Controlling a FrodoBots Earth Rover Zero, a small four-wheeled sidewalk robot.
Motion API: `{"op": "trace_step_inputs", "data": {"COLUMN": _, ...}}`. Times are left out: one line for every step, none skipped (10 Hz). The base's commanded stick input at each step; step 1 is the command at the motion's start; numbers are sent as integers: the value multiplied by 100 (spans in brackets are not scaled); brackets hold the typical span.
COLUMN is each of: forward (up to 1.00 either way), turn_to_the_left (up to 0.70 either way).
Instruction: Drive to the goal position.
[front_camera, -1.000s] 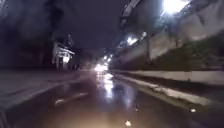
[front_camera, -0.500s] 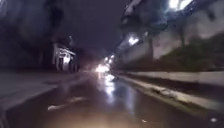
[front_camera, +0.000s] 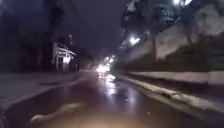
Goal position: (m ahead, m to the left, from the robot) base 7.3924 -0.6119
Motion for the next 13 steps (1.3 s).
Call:
{"op": "trace_step_inputs", "data": {"forward": 70, "turn_to_the_left": 0}}
{"op": "trace_step_inputs", "data": {"forward": 70, "turn_to_the_left": 0}}
{"op": "trace_step_inputs", "data": {"forward": 70, "turn_to_the_left": 0}}
{"op": "trace_step_inputs", "data": {"forward": 70, "turn_to_the_left": 0}}
{"op": "trace_step_inputs", "data": {"forward": 70, "turn_to_the_left": 0}}
{"op": "trace_step_inputs", "data": {"forward": 70, "turn_to_the_left": 0}}
{"op": "trace_step_inputs", "data": {"forward": 70, "turn_to_the_left": 0}}
{"op": "trace_step_inputs", "data": {"forward": 70, "turn_to_the_left": 0}}
{"op": "trace_step_inputs", "data": {"forward": 70, "turn_to_the_left": 0}}
{"op": "trace_step_inputs", "data": {"forward": 70, "turn_to_the_left": 0}}
{"op": "trace_step_inputs", "data": {"forward": 70, "turn_to_the_left": 0}}
{"op": "trace_step_inputs", "data": {"forward": 70, "turn_to_the_left": 0}}
{"op": "trace_step_inputs", "data": {"forward": 70, "turn_to_the_left": 0}}
